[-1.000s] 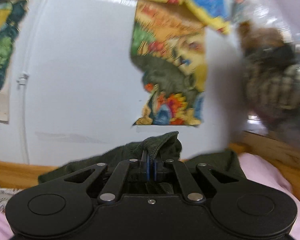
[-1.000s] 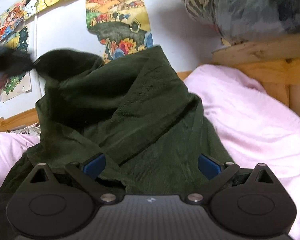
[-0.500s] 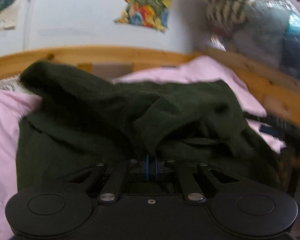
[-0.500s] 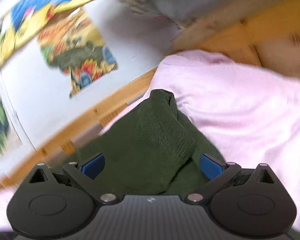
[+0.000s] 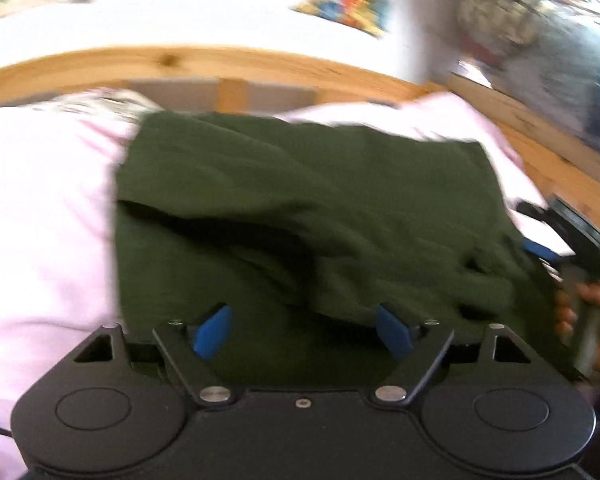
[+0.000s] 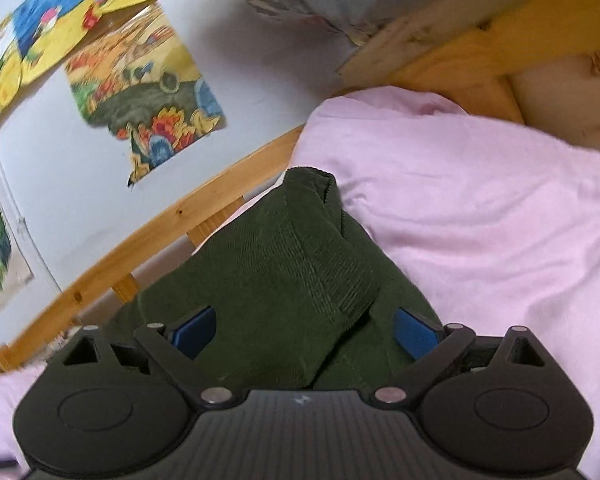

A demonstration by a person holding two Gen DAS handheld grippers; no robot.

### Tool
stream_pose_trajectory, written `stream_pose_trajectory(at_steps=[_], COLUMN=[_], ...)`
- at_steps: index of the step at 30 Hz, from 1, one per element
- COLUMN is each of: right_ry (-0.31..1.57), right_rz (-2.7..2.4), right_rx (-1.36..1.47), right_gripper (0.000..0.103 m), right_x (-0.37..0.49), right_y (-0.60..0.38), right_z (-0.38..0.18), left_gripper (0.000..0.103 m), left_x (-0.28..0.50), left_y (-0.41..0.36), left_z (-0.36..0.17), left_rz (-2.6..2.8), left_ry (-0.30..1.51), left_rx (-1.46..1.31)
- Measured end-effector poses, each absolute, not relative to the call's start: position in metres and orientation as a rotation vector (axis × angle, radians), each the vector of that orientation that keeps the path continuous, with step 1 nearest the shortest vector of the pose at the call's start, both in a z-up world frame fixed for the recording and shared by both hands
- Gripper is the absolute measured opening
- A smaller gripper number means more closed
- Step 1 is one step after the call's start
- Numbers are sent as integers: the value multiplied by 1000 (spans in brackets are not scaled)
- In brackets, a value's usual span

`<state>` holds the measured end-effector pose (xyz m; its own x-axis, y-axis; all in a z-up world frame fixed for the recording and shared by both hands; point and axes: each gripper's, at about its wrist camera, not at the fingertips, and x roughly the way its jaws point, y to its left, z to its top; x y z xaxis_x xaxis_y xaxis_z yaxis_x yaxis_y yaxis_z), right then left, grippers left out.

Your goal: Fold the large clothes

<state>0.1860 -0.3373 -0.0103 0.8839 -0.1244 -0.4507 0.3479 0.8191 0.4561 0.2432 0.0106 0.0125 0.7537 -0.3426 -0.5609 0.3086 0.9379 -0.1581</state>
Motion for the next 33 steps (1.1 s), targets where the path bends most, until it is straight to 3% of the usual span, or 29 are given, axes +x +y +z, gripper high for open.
stream_pose_trajectory(at_steps=[8, 13, 14, 15, 17, 18, 20, 22, 27, 31, 33], right_ry=[475, 577, 610, 650, 719, 733, 724, 674, 597, 651, 644], right_rz=[-232, -174, -161, -151, -145, -135, -148, -150, -178, -257, -278], right_rx=[410, 379, 414, 446, 462, 449, 370, 271, 56, -123, -174], right_gripper=[93, 86, 76, 55, 24, 13, 9, 8, 8, 8, 8], right_x=[219, 290, 302, 313, 329, 333, 341, 352, 394, 419, 421], right_y=[-358, -395, -402, -408, -412, -412, -408, -404, -382, -370, -366], right_z=[21, 41, 41, 40, 40, 43, 57, 80, 104, 55, 33], left_gripper=[88, 87, 85, 84, 84, 80, 68, 18, 6, 5, 5], left_x=[327, 396, 408, 418, 437, 447, 457, 458, 436, 436, 445], left_y=[60, 80, 80, 81, 80, 78, 75, 69, 58, 37, 28], left_z=[39, 50, 51, 51, 49, 46, 41, 40, 58, 68, 57], left_rz=[-9, -20, -29, -40, -106, -129, -163, -179, -170, -97, -65], left_ry=[494, 544, 557, 566, 635, 679, 715, 721, 549, 423, 445], left_rx=[-166, -239, -239, -247, -265, -273, -272, -227, -143, -54, 15])
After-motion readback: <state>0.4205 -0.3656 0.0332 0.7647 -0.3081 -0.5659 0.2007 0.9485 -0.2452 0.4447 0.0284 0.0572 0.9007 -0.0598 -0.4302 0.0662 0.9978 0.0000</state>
